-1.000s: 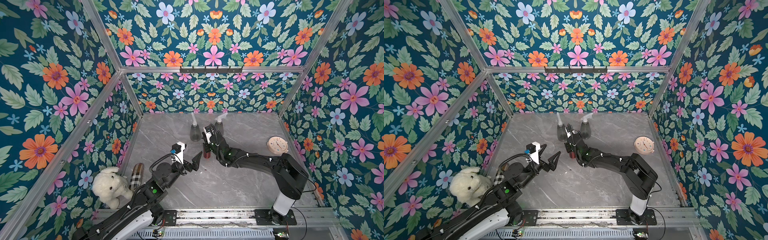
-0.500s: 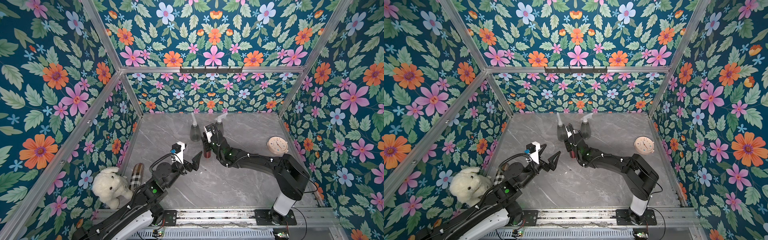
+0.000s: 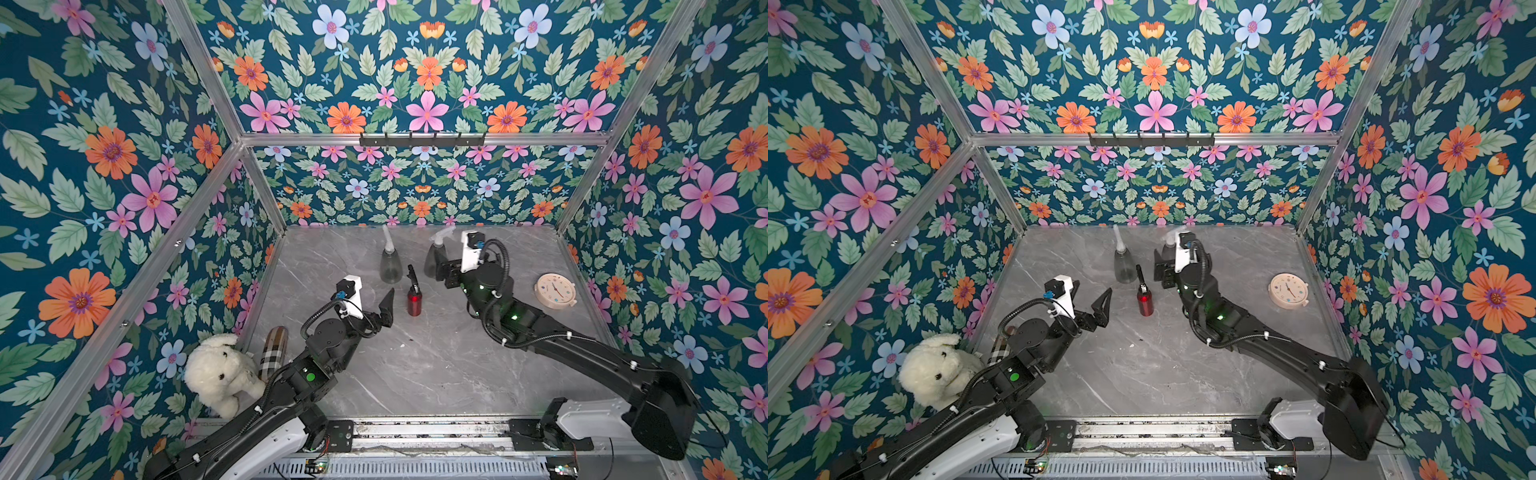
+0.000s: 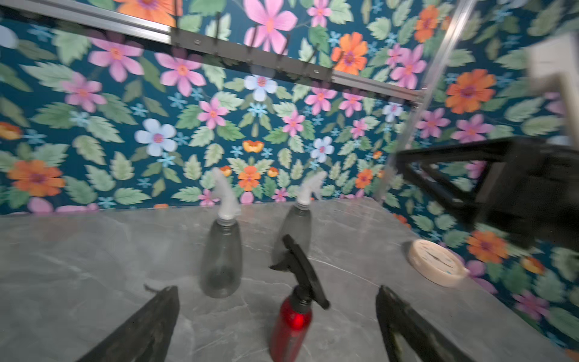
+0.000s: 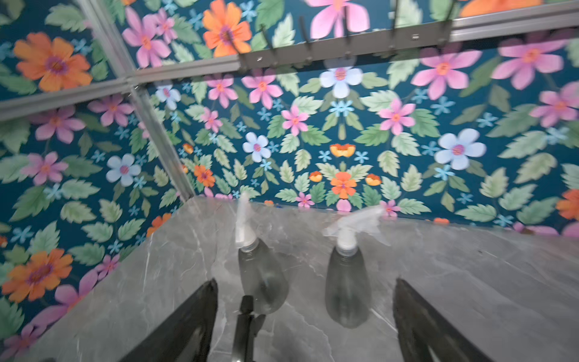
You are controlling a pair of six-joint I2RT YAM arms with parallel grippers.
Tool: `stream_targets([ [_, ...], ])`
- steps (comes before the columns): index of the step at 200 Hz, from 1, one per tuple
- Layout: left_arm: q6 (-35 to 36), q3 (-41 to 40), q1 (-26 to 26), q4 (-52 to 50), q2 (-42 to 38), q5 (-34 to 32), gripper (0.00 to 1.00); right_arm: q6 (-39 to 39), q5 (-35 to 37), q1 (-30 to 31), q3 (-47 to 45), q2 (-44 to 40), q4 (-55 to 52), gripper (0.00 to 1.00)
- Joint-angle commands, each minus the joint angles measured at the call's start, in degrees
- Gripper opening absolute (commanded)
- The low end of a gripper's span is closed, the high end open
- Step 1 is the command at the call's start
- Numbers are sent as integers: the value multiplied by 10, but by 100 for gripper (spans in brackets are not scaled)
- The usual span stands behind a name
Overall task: Attach spray nozzles to spray bottles
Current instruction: Place the spray bottle at the center of the board, then reset both arms
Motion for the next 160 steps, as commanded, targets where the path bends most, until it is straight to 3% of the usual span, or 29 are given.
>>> stream_targets([
  [1, -5, 18, 43, -18, 31, -138, 100, 94, 21, -23, -15, -43, -89, 99],
  [20, -45, 20, 137, -17, 66, -107, 99, 98, 45, -27, -30, -70, -113, 100],
  [38, -38, 9, 186, 26, 117, -157, 99, 100, 64, -30, -37, -82, -133, 100],
  [59, -27, 9, 247, 55, 194, -186, 99, 107, 32, -45, -51, -97, -139, 99],
  [81, -19, 0, 314, 88, 275, -165, 99, 131, 1, -73, -55, -107, -167, 99],
  [125, 26, -57, 357, 247, 401, -177, 99, 138, 21, -94, -66, -123, -164, 99],
  [153, 67, -88, 379, 404, 440, -126, 99, 120, 10, -109, -73, -132, -160, 99],
  [160, 58, -78, 386, 385, 450, -109, 99, 114, 18, -114, -79, -137, -154, 99],
])
